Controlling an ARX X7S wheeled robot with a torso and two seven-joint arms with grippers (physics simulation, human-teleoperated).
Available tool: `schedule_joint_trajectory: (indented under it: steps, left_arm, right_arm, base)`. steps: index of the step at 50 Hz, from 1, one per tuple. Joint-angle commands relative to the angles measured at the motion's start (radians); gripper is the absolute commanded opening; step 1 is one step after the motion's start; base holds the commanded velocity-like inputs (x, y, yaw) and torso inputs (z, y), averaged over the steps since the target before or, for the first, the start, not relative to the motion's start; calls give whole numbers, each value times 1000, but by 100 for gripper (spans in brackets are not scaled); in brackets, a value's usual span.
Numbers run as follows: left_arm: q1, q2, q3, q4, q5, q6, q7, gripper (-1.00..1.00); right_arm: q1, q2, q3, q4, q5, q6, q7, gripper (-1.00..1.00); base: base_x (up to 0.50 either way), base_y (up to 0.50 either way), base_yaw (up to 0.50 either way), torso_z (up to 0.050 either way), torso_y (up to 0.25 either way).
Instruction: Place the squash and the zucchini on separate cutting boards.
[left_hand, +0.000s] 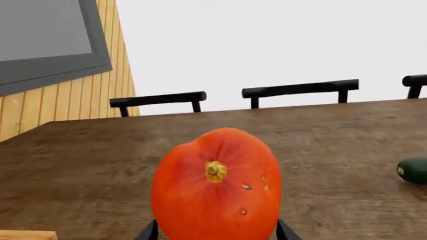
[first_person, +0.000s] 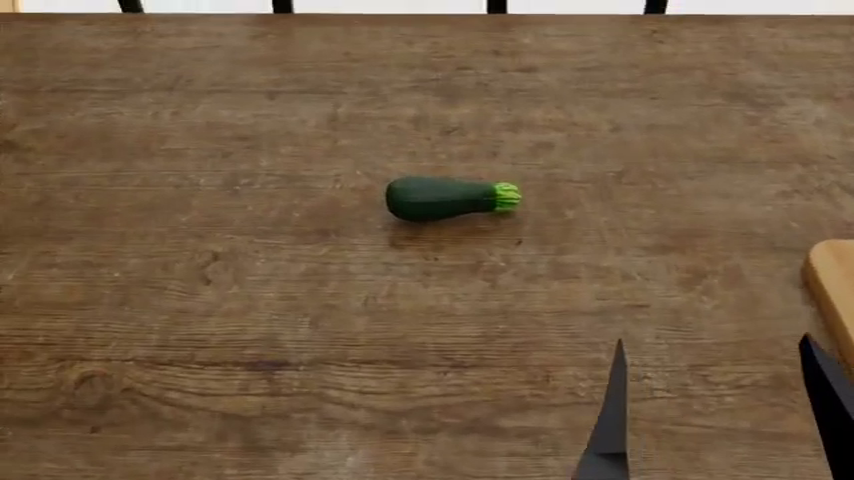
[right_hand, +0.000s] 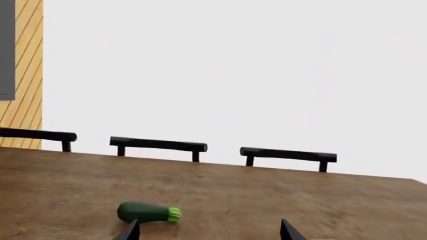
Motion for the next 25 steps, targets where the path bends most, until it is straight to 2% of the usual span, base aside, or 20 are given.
schedule_joint_trajectory:
  steps: [1,9,13,15,17,19,20,23,25]
  left_arm:
    - [-1,-5,-9,3,-18,-2,-20,-100]
    - [0,-9,-8,-4,-20,3,-19,-100]
    - [0,-11,-4,-4,-22,1,-19,-100]
    - [-4,-14,-12,-3,-28,-4,-18,-100]
    - [-4,-13,-23,3,-39,-12,-17,-100]
    - [-3,-14,-28,5,-45,-15,-14,-100]
    - [-1,-14,-32,7,-49,-17,-12,-100]
    - [-6,-11,-50,17,-68,-33,-12,-100]
    - [-8,-10,-62,18,-79,-37,-9,-100]
  right_arm:
    - [-5,18,-19,5,1,-28,9,100]
    - [7,18,-47,12,-7,-31,14,100]
    - [13,26,-32,26,20,-29,31,100]
    - [38,41,-23,47,93,-9,36,100]
    - [206,69,-40,93,195,73,70,100]
    - [492,86,-159,193,293,271,79,100]
    - [568,79,-201,220,295,313,54,100]
    - [902,-9,-358,464,300,484,-84,100]
    - [1046,-59,-432,573,270,548,-138,100]
  base:
    - [500,285,0,0,0]
    - [500,281,0,0,2]
    - [500,278,0,0,0]
    - [61,6,0,0,0]
    - [0,0,0,0,5]
    - [0,0,0,0,0]
    - [0,0,0,0,0]
    - [0,0,0,0,0]
    - [0,0,0,0,0]
